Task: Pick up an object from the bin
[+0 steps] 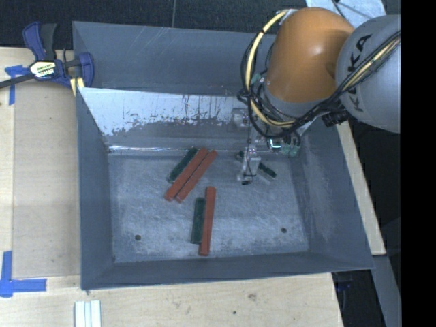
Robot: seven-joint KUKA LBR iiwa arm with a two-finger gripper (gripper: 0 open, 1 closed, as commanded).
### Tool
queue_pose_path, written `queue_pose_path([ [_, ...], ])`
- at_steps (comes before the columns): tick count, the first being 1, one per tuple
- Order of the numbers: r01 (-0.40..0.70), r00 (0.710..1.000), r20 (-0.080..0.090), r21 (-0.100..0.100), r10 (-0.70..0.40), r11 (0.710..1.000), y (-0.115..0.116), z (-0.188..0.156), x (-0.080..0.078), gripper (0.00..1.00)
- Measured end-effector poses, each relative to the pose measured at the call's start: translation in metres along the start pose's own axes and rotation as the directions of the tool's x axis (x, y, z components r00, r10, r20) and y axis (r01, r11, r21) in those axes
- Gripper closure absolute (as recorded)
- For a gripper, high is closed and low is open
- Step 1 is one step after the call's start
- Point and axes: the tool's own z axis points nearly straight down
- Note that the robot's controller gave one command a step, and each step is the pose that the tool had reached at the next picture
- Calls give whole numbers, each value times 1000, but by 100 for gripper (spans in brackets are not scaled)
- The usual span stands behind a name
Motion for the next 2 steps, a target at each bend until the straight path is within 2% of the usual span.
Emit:
queue_pose_path([
  [1,157,988,2,0,-157,988,21,63,-16,0],
  [2,204,979,2,0,-204,979,74,139,-22,0],
])
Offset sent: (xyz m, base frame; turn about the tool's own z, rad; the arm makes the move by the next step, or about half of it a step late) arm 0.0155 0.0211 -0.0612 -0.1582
